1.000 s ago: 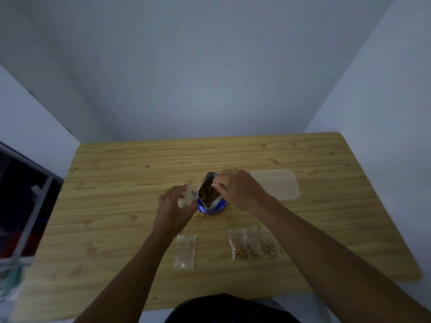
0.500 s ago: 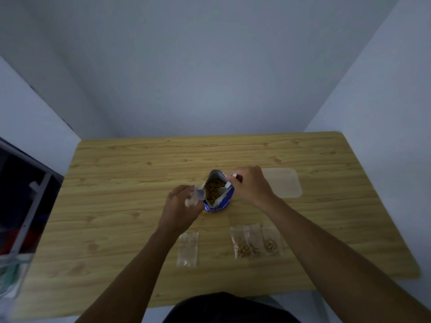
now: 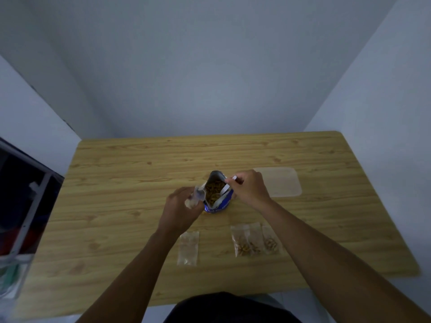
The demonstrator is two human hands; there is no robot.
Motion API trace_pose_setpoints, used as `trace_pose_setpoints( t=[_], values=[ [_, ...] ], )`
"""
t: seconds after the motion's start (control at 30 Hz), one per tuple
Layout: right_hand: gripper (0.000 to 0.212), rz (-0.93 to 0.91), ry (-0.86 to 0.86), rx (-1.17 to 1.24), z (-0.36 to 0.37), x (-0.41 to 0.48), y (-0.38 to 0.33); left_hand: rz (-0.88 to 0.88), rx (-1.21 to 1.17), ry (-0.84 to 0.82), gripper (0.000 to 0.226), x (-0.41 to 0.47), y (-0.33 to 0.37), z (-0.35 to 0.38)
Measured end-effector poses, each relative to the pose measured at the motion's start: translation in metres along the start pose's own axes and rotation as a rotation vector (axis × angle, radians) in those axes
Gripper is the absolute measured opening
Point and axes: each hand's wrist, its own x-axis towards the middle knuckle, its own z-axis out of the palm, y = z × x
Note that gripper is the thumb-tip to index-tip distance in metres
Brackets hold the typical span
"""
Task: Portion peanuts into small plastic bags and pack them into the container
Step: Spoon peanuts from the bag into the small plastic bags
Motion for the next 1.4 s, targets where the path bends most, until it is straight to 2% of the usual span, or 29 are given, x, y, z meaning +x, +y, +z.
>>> trace_pose_setpoints(
  t=[0.13, 0.33, 0.7, 0.97, 1.07, 1.23, 1.33, 1.4],
  values=[
    [0.024, 0.06, 0.029, 0.086, -0.004, -0.002, -0.003, -0.016, -0.01, -0.013, 0.017, 0.0, -0.003, -0.001],
    [0.034, 0.113, 0.06, 0.112, 0.005, -0.01, -0.003, -0.026, -0.005, -0.02, 0.024, -0.002, -0.001, 0.0],
    [0.027, 0.327, 0.183, 0.37, -0.007, -0.003, 0.013, -0.029, 0.008, -0.015, 0.021, 0.0, 0.001, -0.003],
    [0.014, 0.459, 0.194, 0.635, -0.026, -0.006, 0.018, -0.033, 0.002, -0.011, 0.043, 0.01, 0.008, -0.001],
    [0.009, 0.465, 0.187, 0.722, -0.038, -0.005, 0.015, -0.058, 0.033, -0.035, 0.053, 0.015, 0.011, 0.001],
    [0.012, 0.398, 0.157, 0.77, -0.055, -0.002, 0.001, -0.023, 0.043, -0.017, 0.045, 0.02, 0.024, 0.003],
    [0.014, 0.327, 0.134, 0.693, -0.06, -0.002, -0.012, 0.0, 0.046, -0.026, 0.03, 0.023, 0.028, 0.006],
    [0.017, 0.246, 0.123, 0.599, -0.06, -0.004, -0.019, 0.021, 0.051, -0.042, 0.027, 0.025, 0.033, 0.007]
  ],
)
